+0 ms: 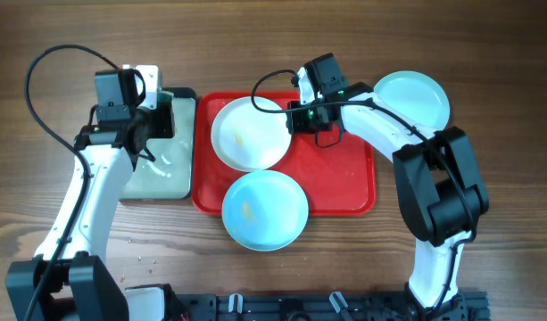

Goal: Clean dirty plates on tray and stack at the side
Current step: 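Carry the sponge with the left gripper onto the white plate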

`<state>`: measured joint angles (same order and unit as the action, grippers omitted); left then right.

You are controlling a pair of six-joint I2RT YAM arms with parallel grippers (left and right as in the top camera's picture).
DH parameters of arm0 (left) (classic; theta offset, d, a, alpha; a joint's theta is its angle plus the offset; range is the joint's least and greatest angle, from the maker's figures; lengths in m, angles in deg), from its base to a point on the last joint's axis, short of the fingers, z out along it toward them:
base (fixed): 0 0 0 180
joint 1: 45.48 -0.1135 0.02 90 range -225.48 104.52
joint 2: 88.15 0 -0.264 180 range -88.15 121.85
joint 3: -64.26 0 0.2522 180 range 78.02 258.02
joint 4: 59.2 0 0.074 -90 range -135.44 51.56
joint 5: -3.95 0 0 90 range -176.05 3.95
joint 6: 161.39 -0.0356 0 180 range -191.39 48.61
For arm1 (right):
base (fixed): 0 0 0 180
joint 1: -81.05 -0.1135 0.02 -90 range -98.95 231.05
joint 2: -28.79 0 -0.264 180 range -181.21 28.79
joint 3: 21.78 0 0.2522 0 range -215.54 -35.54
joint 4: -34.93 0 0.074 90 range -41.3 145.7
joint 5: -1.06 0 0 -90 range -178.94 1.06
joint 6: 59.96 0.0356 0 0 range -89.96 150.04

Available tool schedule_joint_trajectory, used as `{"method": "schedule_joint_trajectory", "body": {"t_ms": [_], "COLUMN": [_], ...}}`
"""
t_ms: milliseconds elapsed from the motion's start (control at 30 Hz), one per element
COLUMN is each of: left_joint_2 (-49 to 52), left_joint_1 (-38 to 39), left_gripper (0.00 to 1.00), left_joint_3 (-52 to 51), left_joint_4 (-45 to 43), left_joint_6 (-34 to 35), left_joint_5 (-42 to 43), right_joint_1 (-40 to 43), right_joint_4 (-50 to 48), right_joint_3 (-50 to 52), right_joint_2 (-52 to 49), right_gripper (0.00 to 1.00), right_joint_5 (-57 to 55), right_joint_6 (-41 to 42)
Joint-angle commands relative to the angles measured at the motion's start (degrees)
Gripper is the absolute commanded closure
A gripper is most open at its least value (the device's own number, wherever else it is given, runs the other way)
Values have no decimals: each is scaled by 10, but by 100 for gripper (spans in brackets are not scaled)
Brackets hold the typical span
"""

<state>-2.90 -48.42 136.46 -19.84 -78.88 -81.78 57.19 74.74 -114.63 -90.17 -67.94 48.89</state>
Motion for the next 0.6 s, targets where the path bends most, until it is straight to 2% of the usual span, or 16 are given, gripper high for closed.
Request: {"method": "schedule_joint_trajectory", "body": {"t_ms": [0,167,400,567], "left_joint_2": [-10,-10,8,63], "left_joint_1": [12,37,165,192], "left_gripper": [96,96,96,96], "left_joint_3": [-3,-2,-3,-3], "left_joint_4": [-28,-43,-49,-57], "left_joint_6": [-6,-6,139,197], "left_joint_5": [23,-9,-7,-7], "right_joint_1": [-3,-3,-3,-3], "right_joint_4": [-4,-4,-5,-5], "right_joint_3": [5,5,5,5], "right_joint_2": [-9,-9,-9,-9], "right_gripper": [96,96,96,96], "right_joint_5": [9,9,9,9], "right_joint_6": [9,9,9,9]}}
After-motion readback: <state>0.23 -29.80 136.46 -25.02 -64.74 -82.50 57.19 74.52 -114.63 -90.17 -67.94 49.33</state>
